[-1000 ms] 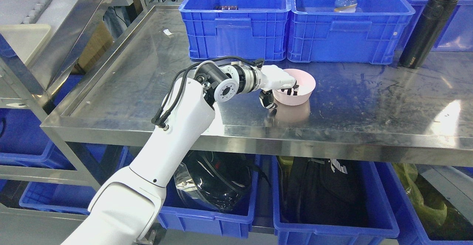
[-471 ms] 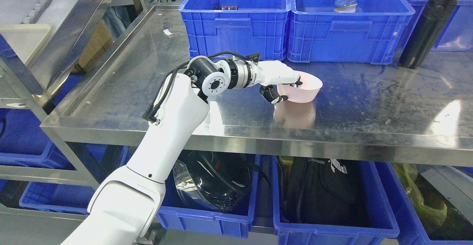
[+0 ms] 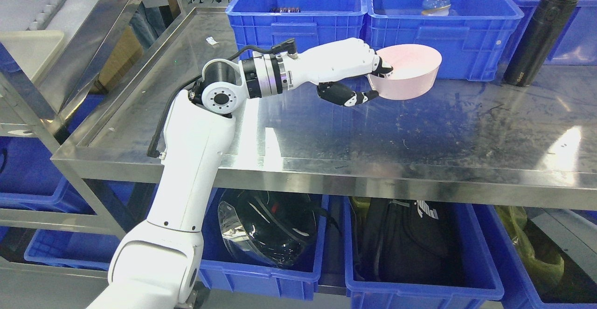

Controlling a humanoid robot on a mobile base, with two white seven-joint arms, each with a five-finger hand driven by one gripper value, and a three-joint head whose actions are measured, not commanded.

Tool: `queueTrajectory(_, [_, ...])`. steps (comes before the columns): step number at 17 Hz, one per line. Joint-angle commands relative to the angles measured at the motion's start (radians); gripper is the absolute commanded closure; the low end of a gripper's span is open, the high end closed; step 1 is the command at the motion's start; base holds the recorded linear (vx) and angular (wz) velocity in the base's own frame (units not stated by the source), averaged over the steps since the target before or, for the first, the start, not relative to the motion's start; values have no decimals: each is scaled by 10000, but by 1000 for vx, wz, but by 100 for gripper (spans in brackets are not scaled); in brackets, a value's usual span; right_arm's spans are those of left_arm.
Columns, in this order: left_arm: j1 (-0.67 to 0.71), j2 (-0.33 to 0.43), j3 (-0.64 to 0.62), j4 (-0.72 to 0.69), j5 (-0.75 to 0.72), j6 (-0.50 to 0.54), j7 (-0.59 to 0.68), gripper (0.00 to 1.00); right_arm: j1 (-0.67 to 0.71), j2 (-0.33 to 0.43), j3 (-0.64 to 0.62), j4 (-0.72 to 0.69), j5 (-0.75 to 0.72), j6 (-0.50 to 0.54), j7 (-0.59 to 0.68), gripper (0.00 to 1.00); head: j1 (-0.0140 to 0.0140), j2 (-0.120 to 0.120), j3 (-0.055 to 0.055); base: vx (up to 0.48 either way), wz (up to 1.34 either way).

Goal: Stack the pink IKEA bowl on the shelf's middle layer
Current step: 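Lift the pink bowl off the table with the left hand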

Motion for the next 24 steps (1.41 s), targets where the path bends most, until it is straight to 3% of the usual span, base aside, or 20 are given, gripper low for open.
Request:
queueTrajectory(1, [1308,164,1921,-1959,1276,-160,-96,99,29,-175,0,-175,0,3,-5,0,0,0,0,0,0])
queueTrajectory(6, [2812,164,1706,-2250,1246,-160,-295,99,45,-175,0,-175,0,3,-5,0,0,0,0,-3,205])
queueTrajectory(10, [3183,164,1506,-2695,1169,-160,-295,99,45,-175,0,-175,0,3,-5,0,0,0,0,-36,847])
queueTrajectory(24, [3428,164,1261,-2987,1169,-160,-449,97,29,-175,0,-175,0,3,-5,0,0,5,0,74,1566])
